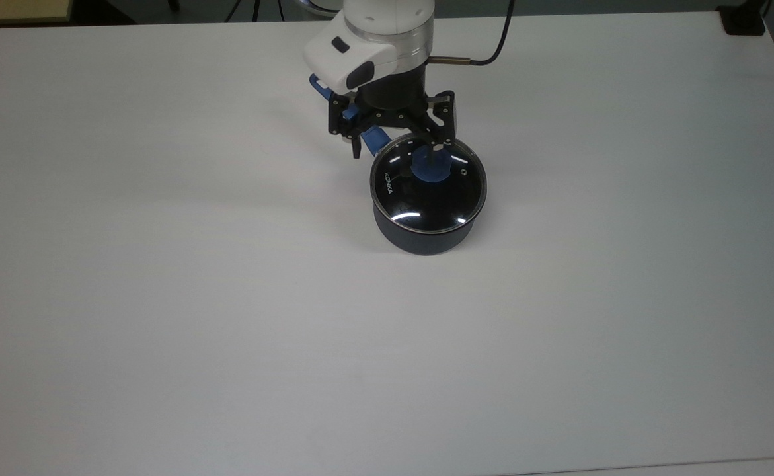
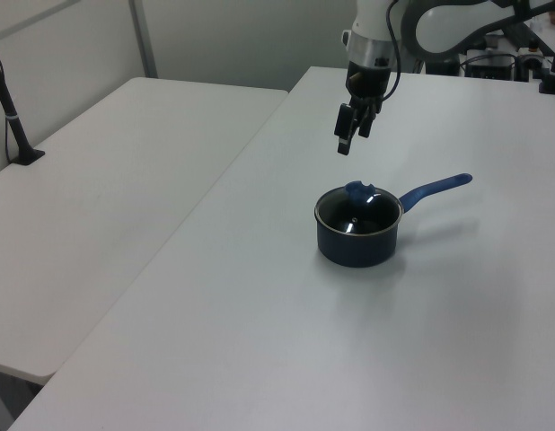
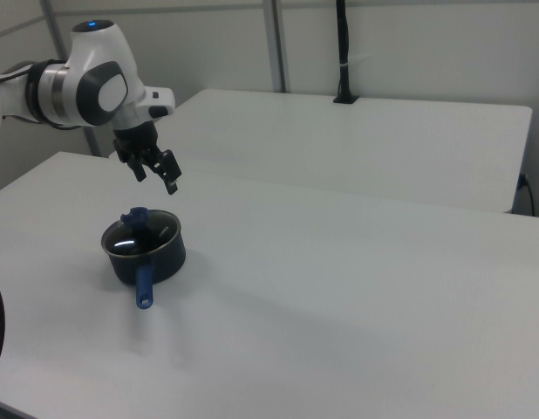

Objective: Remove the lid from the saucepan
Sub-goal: 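Lower the open gripper toward the blue knob of the glass lid, then close the gripper around the blue lid knob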

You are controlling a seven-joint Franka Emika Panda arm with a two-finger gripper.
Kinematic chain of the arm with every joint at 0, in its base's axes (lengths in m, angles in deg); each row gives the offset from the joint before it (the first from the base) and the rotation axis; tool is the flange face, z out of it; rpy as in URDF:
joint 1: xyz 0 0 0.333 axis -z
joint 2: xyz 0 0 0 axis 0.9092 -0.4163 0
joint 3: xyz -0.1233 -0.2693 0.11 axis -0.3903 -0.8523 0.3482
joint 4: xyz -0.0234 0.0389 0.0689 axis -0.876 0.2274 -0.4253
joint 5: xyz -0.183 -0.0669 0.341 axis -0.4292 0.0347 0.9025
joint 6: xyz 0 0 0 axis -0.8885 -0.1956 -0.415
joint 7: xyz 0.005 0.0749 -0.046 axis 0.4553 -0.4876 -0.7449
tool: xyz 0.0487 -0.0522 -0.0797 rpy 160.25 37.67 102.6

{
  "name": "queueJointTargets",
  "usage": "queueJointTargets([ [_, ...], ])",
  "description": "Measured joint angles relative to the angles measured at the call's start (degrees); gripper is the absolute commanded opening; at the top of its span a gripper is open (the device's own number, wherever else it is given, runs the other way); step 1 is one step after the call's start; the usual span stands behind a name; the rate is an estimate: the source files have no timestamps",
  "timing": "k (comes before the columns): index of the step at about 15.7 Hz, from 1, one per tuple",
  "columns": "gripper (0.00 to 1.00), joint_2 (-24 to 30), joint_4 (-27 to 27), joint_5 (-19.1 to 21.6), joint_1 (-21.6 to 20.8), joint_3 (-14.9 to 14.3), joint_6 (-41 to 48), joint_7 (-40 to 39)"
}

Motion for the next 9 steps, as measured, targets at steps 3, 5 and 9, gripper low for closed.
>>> queueJointTargets([
  [3,1.00,-0.89,-0.66,0.00,-2.97,-3.37,0.17,-1.35],
  [5,1.00,-1.47,-0.78,0.00,-4.63,-4.99,1.50,-1.36],
  [9,1.00,-2.22,-0.78,0.00,-6.41,-5.50,2.66,-1.36],
])
